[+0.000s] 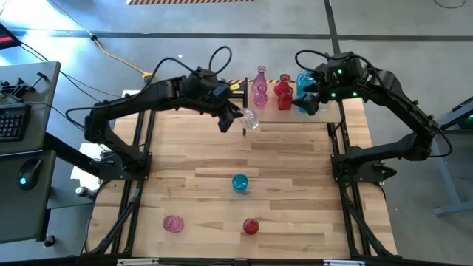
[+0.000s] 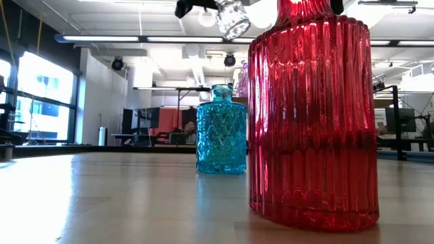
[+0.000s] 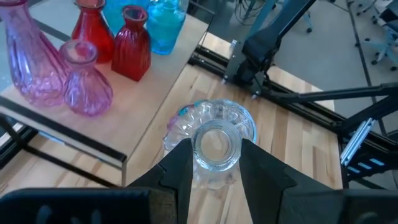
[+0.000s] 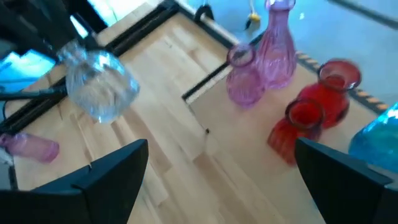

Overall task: Sort vases onto shelf
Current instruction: Put the transparent vase on the shelf aligned with the transparent vases

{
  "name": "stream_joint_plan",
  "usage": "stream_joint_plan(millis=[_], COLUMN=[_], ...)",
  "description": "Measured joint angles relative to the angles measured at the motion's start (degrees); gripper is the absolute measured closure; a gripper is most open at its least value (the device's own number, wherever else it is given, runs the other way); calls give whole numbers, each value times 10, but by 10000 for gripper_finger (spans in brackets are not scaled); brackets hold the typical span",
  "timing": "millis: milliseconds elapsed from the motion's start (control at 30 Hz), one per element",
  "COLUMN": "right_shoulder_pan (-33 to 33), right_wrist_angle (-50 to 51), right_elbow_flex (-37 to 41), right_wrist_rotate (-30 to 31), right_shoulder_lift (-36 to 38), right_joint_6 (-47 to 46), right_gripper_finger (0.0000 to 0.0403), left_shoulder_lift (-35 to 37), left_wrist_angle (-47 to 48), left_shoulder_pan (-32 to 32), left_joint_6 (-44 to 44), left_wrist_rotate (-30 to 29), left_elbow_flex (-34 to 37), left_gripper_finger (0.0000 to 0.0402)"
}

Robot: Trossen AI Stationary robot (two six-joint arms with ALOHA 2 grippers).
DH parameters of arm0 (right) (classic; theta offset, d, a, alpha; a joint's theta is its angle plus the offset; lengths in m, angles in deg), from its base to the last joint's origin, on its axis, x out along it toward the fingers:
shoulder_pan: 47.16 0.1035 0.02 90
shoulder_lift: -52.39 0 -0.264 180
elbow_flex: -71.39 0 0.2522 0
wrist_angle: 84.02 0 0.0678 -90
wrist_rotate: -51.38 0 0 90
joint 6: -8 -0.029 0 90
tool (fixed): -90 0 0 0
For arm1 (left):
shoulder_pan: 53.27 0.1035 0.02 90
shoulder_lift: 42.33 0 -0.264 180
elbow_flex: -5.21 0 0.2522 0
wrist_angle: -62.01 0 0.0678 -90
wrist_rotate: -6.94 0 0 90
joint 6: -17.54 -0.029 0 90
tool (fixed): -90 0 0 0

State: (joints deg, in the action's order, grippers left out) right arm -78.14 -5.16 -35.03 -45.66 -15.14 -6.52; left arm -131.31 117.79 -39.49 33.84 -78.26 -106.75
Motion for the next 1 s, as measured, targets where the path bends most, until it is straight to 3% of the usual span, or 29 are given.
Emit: stream_joint_plan(millis=[233,400,1000], right_shoulder_pan=[0,12,124], right_wrist_angle=[-7,-29,-108], right_elbow_flex=[0,1,2], right_wrist_rotate=[1,-33,-65], right_shoulder_lift=[-5,-20,-88], right_joint_6=[2,46,163], right_gripper_finger=[20,20,20], left_shoulder_lift=[-35,-59,-74], left_wrist_angle=[-23,-31,-43], left_shoulder_pan=[-4,-9,-27], left_joint_6=[11,12,27], left_wrist_rotate=[2,7,6], left_elbow_flex=[-25,-45,-55], left_gripper_finger=[302,302,302])
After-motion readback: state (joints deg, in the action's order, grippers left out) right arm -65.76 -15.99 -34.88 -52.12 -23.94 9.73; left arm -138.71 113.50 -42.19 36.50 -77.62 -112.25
